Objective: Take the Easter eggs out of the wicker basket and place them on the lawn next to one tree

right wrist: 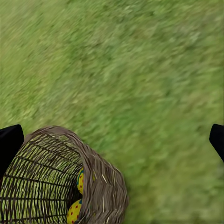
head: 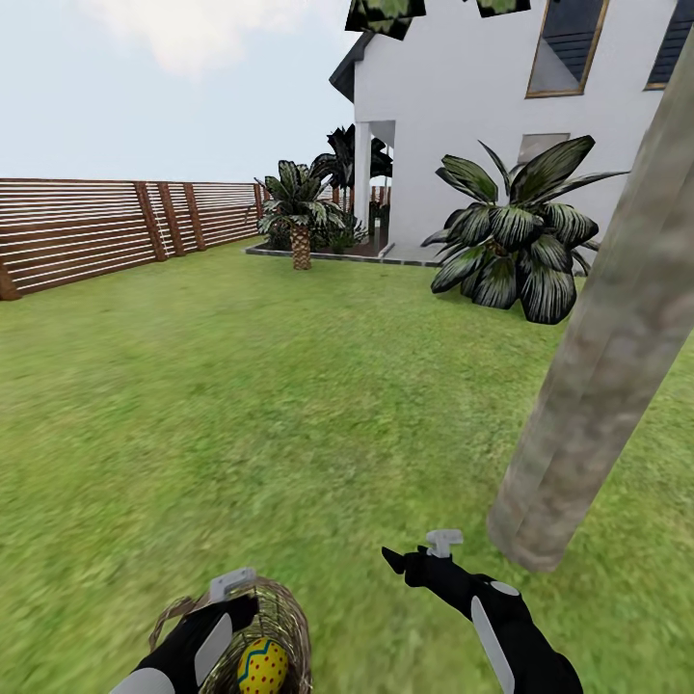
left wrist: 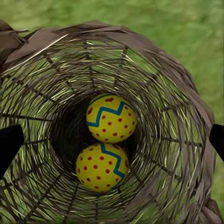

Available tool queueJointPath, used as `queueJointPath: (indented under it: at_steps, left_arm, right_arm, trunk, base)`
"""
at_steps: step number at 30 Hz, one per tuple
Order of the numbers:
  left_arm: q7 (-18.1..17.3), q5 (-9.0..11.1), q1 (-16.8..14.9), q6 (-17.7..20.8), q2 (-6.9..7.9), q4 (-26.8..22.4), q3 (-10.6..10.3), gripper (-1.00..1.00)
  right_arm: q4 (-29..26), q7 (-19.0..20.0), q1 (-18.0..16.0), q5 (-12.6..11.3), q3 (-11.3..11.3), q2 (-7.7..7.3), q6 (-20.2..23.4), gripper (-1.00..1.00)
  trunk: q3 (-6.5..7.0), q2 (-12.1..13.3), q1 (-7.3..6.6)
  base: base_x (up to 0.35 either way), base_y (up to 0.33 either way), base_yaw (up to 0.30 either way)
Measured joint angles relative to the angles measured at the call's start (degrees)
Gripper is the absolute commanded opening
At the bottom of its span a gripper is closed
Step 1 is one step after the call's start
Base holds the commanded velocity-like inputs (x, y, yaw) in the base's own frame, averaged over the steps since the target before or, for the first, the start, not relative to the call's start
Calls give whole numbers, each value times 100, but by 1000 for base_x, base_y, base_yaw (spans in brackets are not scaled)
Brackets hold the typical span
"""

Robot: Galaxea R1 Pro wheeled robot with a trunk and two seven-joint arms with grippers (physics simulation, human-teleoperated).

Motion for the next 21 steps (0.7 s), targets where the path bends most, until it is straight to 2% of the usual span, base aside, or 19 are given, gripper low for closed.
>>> queueJointPath:
  at_steps: [8, 21]
  left_arm:
    - [389, 16, -1, 68, 0, 2, 8, 100]
    - [450, 10, -1, 79, -1, 40, 9, 100]
  right_arm:
    - [0, -11, 0, 1, 1, 0, 0, 100]
    - [-3, -27, 0, 4, 1, 0, 0, 100]
  trunk:
    - [0, 0, 0]
    - [-233, -520, 285]
  base:
    - [0, 0, 0]
    - [0, 0, 0]
